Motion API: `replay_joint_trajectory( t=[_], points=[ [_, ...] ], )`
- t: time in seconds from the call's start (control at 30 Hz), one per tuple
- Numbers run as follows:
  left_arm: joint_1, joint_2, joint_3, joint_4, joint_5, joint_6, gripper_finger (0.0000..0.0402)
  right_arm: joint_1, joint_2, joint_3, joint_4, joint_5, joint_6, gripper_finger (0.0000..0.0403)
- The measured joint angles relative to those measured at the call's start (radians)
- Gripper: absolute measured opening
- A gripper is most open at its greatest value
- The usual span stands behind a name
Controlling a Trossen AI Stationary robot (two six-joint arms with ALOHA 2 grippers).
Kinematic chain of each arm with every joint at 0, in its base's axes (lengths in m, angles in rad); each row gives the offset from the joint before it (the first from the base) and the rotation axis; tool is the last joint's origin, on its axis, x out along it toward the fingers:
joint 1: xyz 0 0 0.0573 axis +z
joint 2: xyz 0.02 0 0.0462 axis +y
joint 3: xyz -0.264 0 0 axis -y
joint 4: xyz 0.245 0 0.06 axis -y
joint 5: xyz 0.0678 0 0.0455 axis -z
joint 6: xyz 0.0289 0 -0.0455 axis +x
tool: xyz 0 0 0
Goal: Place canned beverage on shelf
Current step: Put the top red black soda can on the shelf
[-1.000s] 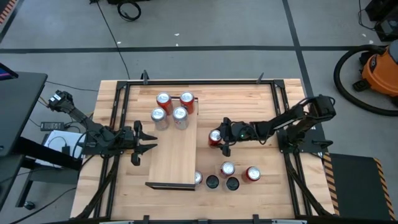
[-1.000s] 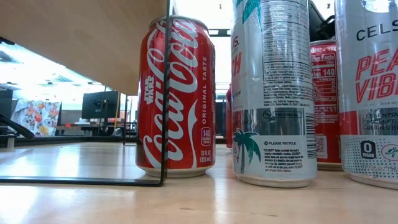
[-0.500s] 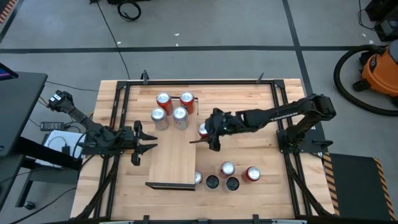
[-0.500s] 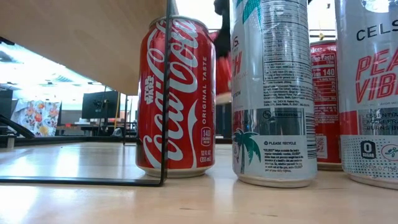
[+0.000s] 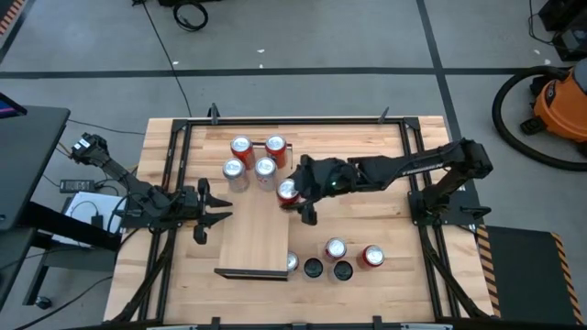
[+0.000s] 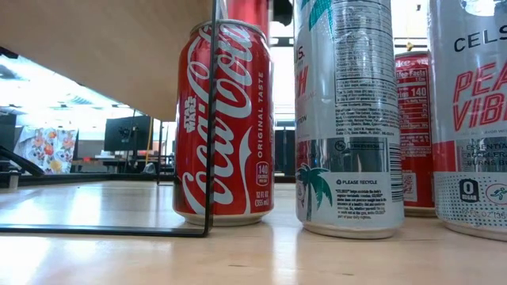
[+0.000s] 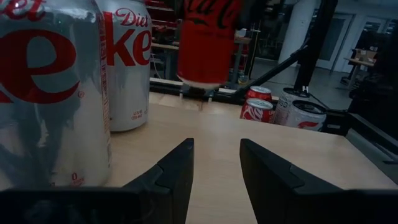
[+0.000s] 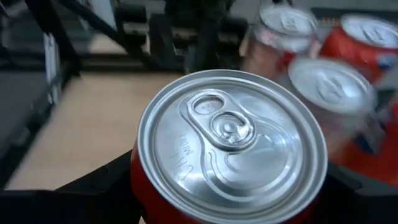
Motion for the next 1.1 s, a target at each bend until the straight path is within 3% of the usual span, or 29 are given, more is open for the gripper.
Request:
replay_joint_trajectory(
  t=[0.1, 0.43, 0.8, 1.1],
  points=[
    [0.0, 0.0, 0.0, 0.0, 0.0, -0.029, 0.014, 0.02, 0.059, 0.004, 0.039, 0.001, 0.029, 0.032],
    [0.0, 0.0, 0.0, 0.0, 0.008, -0.046, 0.014, 0.049, 0.25, 0.202, -0.022, 0.078, 0.046, 0.032],
    [0.0, 0.0, 0.0, 0.0, 0.008, -0.045, 0.0148, 0.026, 0.251, 0.203, -0.014, 0.091, 0.062, 0.036],
    [0.0, 0.0, 0.0, -0.004, 0.044, -0.044, 0.0177, 0.073, 0.171, 0.201, 0.045, 0.189, -0.048, 0.0365]
  ],
)
